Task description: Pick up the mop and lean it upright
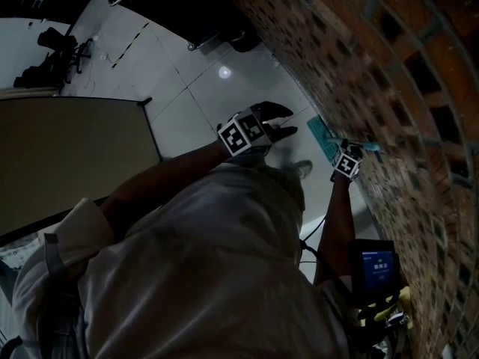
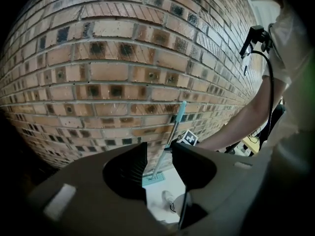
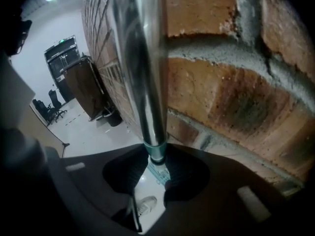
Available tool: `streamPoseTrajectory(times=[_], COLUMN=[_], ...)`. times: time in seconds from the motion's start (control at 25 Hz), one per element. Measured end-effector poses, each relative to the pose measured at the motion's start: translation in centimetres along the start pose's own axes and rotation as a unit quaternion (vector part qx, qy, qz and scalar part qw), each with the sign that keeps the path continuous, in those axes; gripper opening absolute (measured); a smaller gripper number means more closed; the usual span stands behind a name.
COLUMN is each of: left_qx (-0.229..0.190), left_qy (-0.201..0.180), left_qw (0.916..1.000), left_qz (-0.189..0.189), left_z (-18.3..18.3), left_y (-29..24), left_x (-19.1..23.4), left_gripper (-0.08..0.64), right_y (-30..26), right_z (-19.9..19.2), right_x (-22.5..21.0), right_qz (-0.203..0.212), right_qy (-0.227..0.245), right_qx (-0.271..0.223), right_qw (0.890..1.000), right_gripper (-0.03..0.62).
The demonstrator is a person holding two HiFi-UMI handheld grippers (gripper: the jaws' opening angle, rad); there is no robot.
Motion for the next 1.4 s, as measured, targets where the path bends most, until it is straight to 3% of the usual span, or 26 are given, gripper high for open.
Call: streamPoseTrajectory(times=[0.36, 0.68, 0.96, 1.4], left_qx=[-0.008, -0.033, -0.030, -0.045], left_qy=[-0.009, -0.028, -0.058, -0.087], left_qw=[0.9994, 0.9966, 0.9910, 0.9822], left_qz=[-0.031, -0.070, -0.117, -0.160], left_z=[1.3, 3.2, 3.3, 5.0], left_y=[-1.9, -3.2, -3.8, -4.5], left_x=[-1.3, -2.7, -4.7, -5.6], left_gripper=[0.178, 0.178, 0.178, 0.178], right_y=[4.6, 10.1, 14.7, 22.9], right_z=[0.4, 2.2, 4.6, 8.6], right_x=[1.1, 1.8, 2.2, 5.0], right_qz=[0.019, 0.009, 0.000, 0.006], right_qy=[0.046, 0.014, 0.045, 0.012], right_qx=[-0.024, -0.054, -0.086, -0.137], right_qw=[0.998, 0.998, 0.995, 0.991], right_gripper=[0.112, 0.112, 0.112, 0.112])
Point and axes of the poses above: the fingertips, and each gripper's own axes: y backward along the fingers, x to its left, z out of its top, the point moved 1 cm from there along y, backward along the fingers, and after that the axes turned 1 degree about y, right-handed, at the moved point
